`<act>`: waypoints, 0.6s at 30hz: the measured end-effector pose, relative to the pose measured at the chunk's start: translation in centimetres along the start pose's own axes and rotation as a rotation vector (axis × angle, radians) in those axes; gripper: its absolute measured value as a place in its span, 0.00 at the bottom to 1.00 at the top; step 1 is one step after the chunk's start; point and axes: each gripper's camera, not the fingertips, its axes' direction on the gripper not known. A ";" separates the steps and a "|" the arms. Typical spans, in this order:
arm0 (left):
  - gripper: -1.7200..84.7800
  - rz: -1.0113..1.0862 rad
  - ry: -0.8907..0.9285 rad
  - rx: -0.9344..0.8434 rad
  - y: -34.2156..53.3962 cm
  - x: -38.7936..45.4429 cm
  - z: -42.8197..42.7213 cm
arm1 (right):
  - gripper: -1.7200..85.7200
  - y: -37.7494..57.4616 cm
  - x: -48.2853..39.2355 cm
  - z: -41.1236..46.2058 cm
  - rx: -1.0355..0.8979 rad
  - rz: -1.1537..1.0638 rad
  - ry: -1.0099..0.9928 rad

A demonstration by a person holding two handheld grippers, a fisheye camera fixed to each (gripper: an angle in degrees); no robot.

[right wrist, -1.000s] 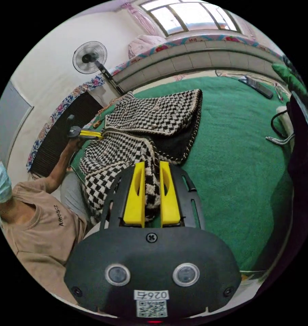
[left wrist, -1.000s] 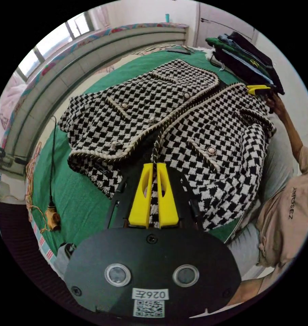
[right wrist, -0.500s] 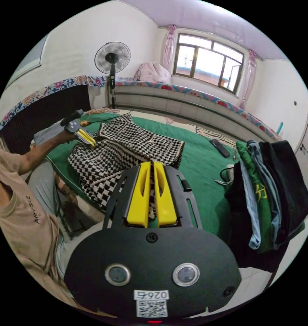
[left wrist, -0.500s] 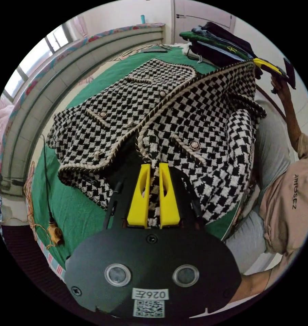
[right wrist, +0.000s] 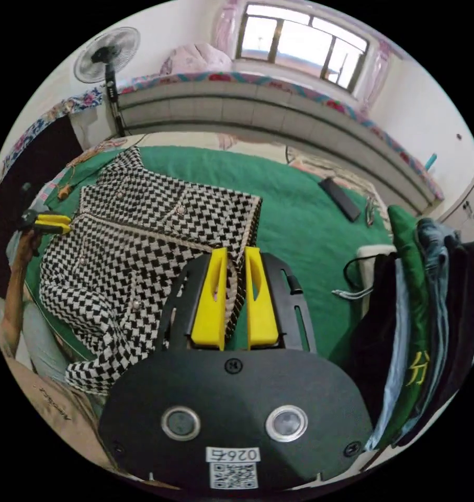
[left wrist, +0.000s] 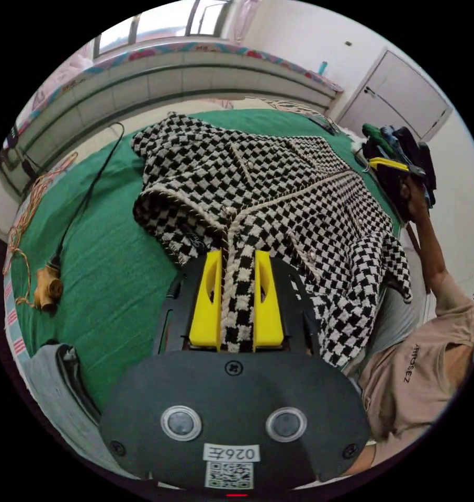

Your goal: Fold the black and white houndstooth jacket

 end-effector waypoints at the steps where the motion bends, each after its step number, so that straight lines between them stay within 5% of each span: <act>1: 0.09 0.015 -0.002 0.019 0.3 0.3 -0.5 | 0.07 0.8 0.4 -0.2 0.029 0.032 -0.066; 6: 0.01 0.204 -0.067 0.171 2.2 4.9 -2.7 | 0.05 3.6 -0.2 -1.7 0.071 0.028 -0.111; 8: 0.01 0.253 -0.110 0.066 1.9 6.1 -0.5 | 0.03 3.9 -1.2 -1.0 0.024 -0.017 -0.117; 10: 0.01 0.278 -0.227 -0.179 1.8 6.4 3.7 | 0.01 3.5 -2.5 3.4 -0.282 -0.101 -0.015; 11: 0.01 0.288 -0.216 -0.134 2.4 6.5 3.8 | 0.01 3.5 -2.5 3.6 -0.275 -0.101 -0.027; 14: 0.01 0.181 -0.168 -0.158 3.7 5.4 2.0 | 0.01 4.0 -0.9 0.0 -0.167 0.036 -0.142; 18: 0.01 0.167 -0.214 0.090 8.2 6.1 -3.4 | 0.01 8.8 -2.7 -9.2 0.182 0.074 -0.123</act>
